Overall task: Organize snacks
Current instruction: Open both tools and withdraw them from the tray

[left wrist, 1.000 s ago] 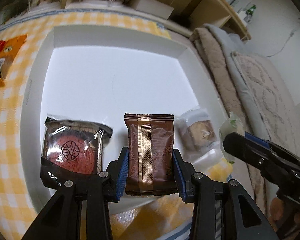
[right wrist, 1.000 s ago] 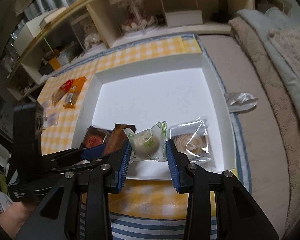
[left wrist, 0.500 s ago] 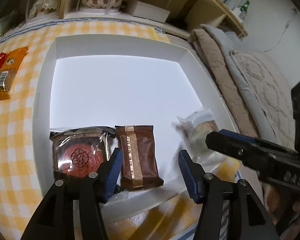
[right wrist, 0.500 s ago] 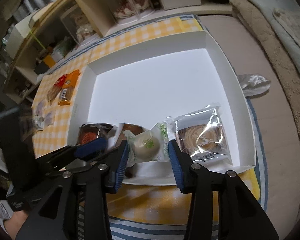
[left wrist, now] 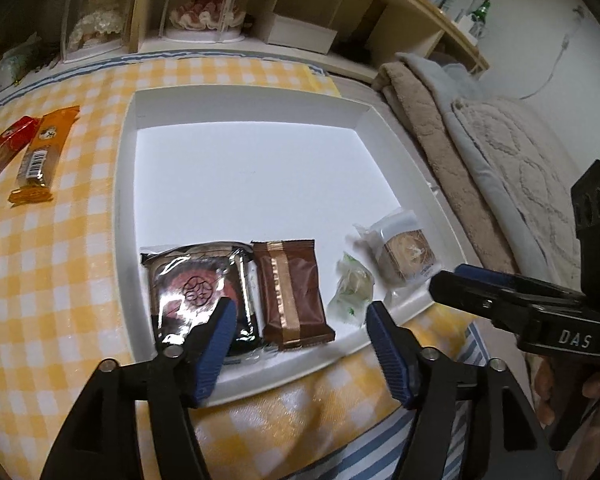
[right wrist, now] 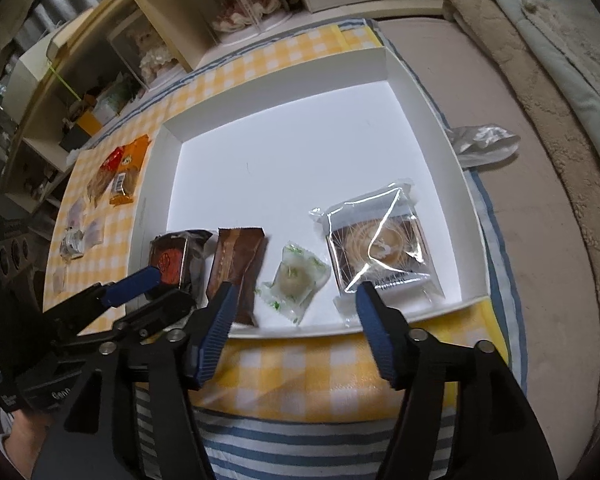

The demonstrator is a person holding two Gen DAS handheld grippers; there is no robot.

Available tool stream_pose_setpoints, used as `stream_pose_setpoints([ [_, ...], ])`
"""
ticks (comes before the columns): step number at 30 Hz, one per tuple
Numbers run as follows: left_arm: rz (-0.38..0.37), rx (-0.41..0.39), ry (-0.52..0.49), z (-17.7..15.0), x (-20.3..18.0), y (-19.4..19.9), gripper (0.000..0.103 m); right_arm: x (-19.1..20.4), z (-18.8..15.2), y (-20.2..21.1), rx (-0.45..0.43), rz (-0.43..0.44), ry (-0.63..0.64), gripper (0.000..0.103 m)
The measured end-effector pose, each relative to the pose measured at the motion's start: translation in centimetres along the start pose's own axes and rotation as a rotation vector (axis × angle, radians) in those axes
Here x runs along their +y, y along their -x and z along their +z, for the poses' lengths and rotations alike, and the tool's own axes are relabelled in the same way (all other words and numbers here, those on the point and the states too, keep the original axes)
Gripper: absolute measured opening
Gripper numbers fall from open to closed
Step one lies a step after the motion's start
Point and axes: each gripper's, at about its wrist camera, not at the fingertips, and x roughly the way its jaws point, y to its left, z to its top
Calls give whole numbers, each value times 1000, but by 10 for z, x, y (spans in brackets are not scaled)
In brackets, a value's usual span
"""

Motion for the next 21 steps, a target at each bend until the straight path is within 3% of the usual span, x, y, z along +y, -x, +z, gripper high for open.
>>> stream_pose_setpoints([
  [4, 12, 2, 1, -3, 3, 12, 82, 2, -4, 9, -7, -25, 9, 93],
  [7, 25, -1, -4, -3, 5, 22, 92, 4, -5, 16, -14, -45, 19, 100],
  [10, 35, -13, -10, -3, 5, 34, 103, 7, -6, 24, -29, -66, 23, 102],
  [21, 60, -43, -41, -2, 10, 86, 103, 19, -12, 51, -79, -113, 44, 103],
])
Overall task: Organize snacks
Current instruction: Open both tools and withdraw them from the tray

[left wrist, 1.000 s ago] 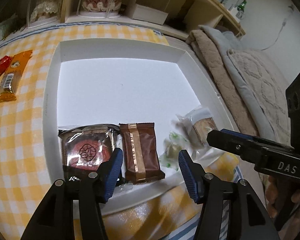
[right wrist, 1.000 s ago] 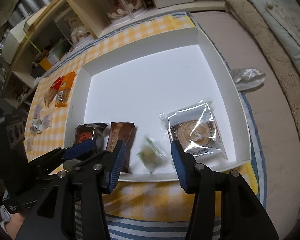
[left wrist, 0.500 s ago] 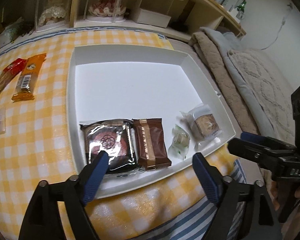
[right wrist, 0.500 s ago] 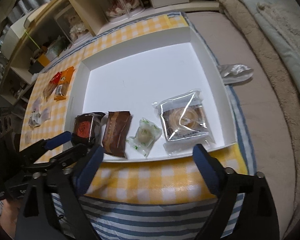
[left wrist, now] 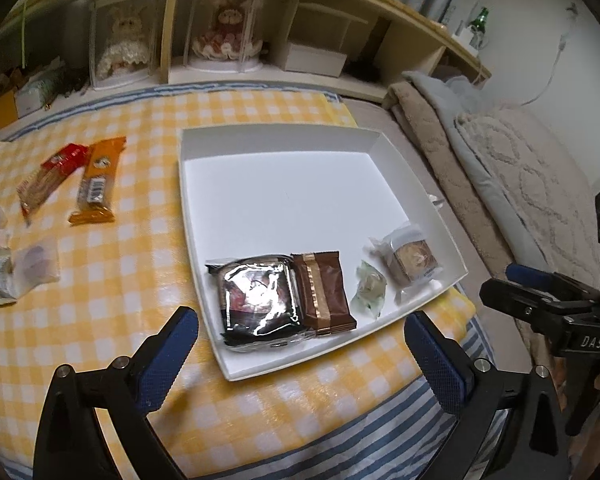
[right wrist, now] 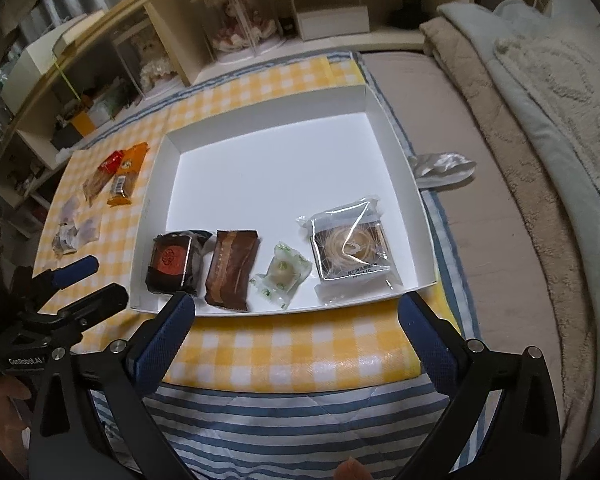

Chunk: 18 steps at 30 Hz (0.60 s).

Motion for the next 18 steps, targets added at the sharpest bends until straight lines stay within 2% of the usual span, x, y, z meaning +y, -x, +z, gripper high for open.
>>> stream_pose_setpoints([
  [10, 4, -66, -16, 1, 19, 61, 103, 23, -4, 29, -76, -21, 41, 103],
  [18, 33, -142, -15, -6, 48, 117, 103, 58, 1, 56, -182, -3, 77, 103],
])
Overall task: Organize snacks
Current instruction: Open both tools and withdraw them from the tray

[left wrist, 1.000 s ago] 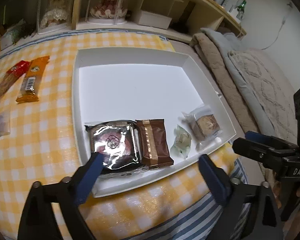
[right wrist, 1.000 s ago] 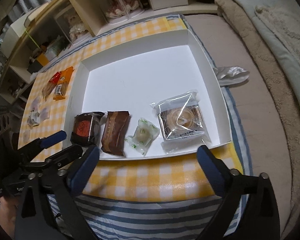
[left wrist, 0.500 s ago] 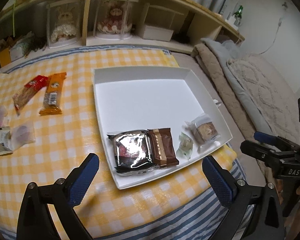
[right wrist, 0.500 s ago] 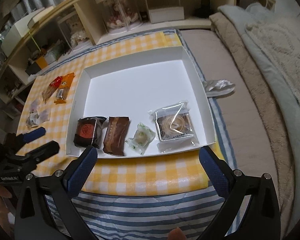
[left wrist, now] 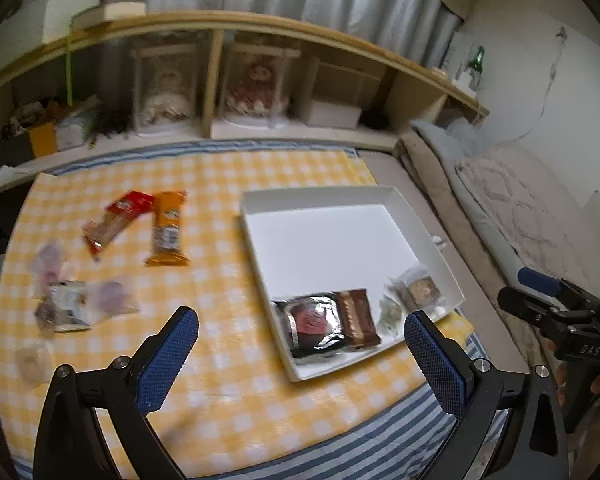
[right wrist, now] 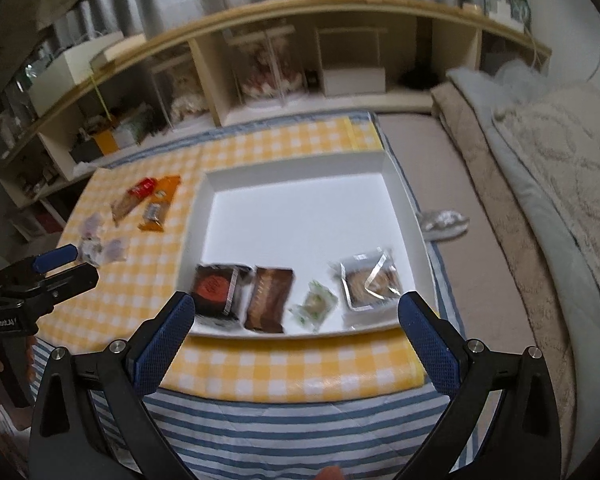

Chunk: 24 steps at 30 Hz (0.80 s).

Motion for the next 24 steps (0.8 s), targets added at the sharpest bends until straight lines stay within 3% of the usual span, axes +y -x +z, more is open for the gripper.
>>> stream_pose_setpoints([
  [8, 72, -76, 20, -8, 43, 53, 103, 50, 13, 1, -80, 73, 36, 103],
  [15, 148, -115, 118, -22, 104, 81, 103, 97, 21, -20, -97, 118, 49, 103],
  [24, 257, -84, 234, -33, 187, 84, 103, 154, 30, -55, -78, 189, 62, 103],
])
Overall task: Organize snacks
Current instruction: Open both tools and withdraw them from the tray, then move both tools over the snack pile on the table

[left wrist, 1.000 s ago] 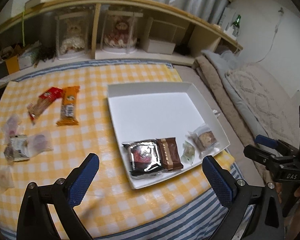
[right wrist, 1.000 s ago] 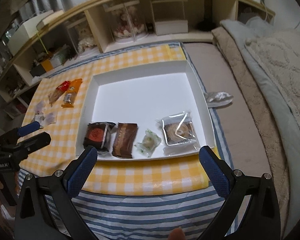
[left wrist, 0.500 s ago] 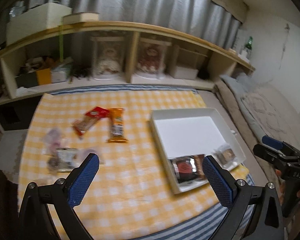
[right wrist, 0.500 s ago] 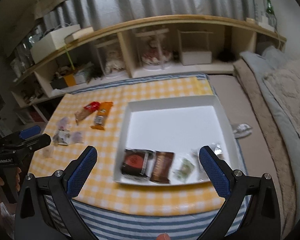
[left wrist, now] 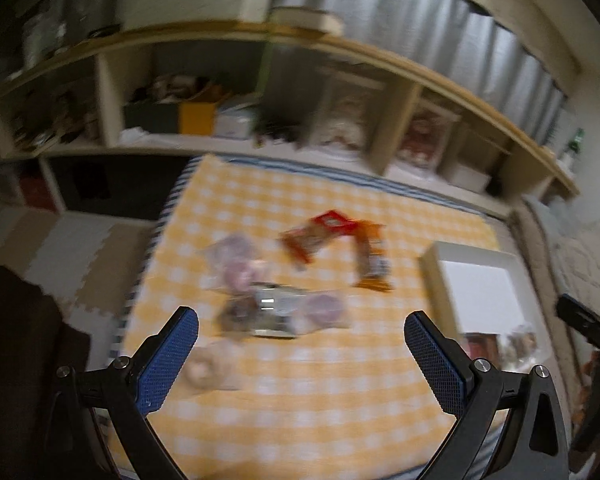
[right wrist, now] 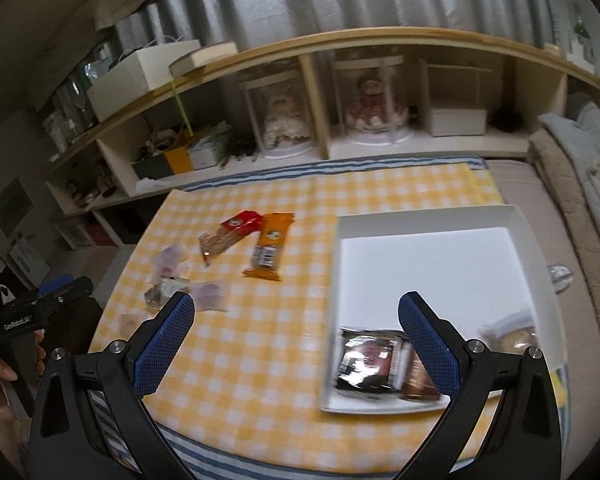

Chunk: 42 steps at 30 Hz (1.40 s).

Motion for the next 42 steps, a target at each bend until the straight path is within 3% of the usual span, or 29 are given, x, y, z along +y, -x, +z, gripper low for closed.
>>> stream_pose_setpoints([
  [9, 111, 76, 88, 9, 67, -60, 103, 46, 2, -60, 26, 70, 27, 103],
  [19, 238, 185, 121, -3, 116, -130, 103, 88, -25, -135, 98, 143, 36, 103],
  [26, 250, 222, 149, -12, 136, -148, 103, 149, -75, -167, 144, 200, 222, 103],
  [35, 233, 270, 109, -21, 136, -155, 103, 204, -125, -203, 215, 164, 426, 103],
  [42, 221, 302, 54, -29, 125, -144, 103, 189, -108, -221, 212, 72, 355, 103],
])
